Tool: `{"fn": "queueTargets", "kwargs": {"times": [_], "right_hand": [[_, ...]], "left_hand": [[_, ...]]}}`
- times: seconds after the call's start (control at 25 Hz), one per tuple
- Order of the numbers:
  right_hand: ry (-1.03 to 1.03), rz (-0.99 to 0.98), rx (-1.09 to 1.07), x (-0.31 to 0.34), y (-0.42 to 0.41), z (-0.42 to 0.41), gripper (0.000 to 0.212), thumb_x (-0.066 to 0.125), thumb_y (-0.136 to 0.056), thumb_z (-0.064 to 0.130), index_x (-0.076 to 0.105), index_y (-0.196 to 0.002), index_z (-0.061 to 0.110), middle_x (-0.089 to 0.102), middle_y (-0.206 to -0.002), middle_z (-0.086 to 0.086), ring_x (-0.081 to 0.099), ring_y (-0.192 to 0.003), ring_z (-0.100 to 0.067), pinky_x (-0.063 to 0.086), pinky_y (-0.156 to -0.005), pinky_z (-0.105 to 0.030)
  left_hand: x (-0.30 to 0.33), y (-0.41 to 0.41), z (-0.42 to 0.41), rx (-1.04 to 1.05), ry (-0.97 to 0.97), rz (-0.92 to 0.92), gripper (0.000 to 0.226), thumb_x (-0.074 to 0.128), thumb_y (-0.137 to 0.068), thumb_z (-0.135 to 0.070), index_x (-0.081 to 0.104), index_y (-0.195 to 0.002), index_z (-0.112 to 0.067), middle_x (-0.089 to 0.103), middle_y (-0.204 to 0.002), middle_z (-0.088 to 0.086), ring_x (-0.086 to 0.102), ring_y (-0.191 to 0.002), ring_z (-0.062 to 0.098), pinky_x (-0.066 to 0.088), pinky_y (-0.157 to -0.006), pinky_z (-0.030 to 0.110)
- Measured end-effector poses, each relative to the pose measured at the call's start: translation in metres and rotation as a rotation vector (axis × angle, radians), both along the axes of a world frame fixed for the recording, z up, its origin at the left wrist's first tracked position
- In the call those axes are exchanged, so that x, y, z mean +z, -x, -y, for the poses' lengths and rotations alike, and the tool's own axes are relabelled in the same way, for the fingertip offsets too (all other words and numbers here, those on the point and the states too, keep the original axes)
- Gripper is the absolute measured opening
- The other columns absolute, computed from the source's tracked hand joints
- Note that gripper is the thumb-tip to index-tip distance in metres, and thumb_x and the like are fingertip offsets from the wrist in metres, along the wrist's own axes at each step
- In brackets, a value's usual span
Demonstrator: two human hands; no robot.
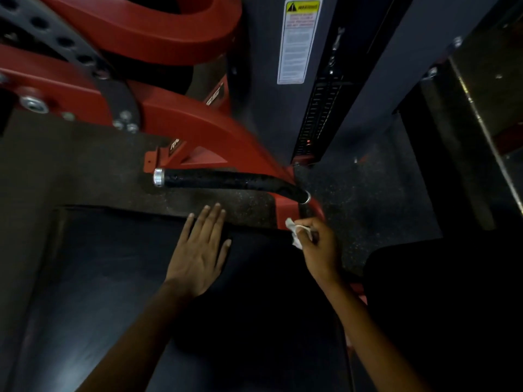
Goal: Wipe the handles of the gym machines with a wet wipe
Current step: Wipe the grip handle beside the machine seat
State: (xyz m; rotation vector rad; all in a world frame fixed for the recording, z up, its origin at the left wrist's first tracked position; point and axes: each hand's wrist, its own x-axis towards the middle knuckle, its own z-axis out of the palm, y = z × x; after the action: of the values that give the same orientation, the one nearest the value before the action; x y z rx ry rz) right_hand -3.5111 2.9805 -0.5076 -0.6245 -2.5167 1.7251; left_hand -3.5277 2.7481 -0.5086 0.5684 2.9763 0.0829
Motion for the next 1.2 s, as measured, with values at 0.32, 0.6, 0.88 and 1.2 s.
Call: {"fn": "queueTargets", "kwargs": {"times": [0.32,0.6,0.88,1.2], "right_hand": [[-0.076,-0.114,-0.143,-0.014,0.055,0.0,0.021,0.061,-0.086,0.003,0.071,-0.099,0.015,0.063,-0.105,-0.006,0.061,-0.092,-0.006,0.049,-0.08,-0.014],[-0.146,-0.208,-0.033,-0.028,0.097,0.021,0.025,0.062,-0.085,0.002,0.072,-0.106,0.009,0.061,-0.103,-0.011,0.063,-0.094,-0.021,0.054,-0.085,-0.033],[-0.184,-0.236,-0.01,-0.019,0.104,0.025,0.023,0.061,-0.085,0.006,0.07,-0.106,0.007,0.066,-0.107,-0.012,0.065,-0.093,-0.019,0.05,-0.082,-0.018],[-0.264,-0.244,-0.047,-0.032,0.102,0.03,0.017,0.061,-0.088,0.012,0.074,-0.098,0.011,0.064,-0.097,-0.011,0.062,-0.077,-0.017,0.045,-0.064,-0.007]], "left_hand": [[-0.005,-0.022,-0.009,0.04,0.123,0.004,0.063,0.024,-0.098,-0.043,0.035,-0.145,-0.002,0.034,-0.152,0.013,0.025,-0.144,0.026,0.019,-0.116,0.049],[-0.002,-0.019,-0.012,0.042,0.145,0.038,0.062,0.025,-0.097,-0.043,0.038,-0.144,-0.003,0.037,-0.15,0.013,0.028,-0.142,0.027,0.02,-0.116,0.05],[0.001,-0.018,-0.012,0.044,0.177,0.04,0.063,0.022,-0.098,-0.043,0.036,-0.145,-0.004,0.037,-0.151,0.013,0.027,-0.143,0.028,0.016,-0.117,0.049],[-0.003,-0.021,-0.01,0.036,0.211,0.031,0.064,0.021,-0.099,-0.044,0.029,-0.148,-0.005,0.032,-0.153,0.013,0.023,-0.144,0.028,0.015,-0.118,0.05]]}}
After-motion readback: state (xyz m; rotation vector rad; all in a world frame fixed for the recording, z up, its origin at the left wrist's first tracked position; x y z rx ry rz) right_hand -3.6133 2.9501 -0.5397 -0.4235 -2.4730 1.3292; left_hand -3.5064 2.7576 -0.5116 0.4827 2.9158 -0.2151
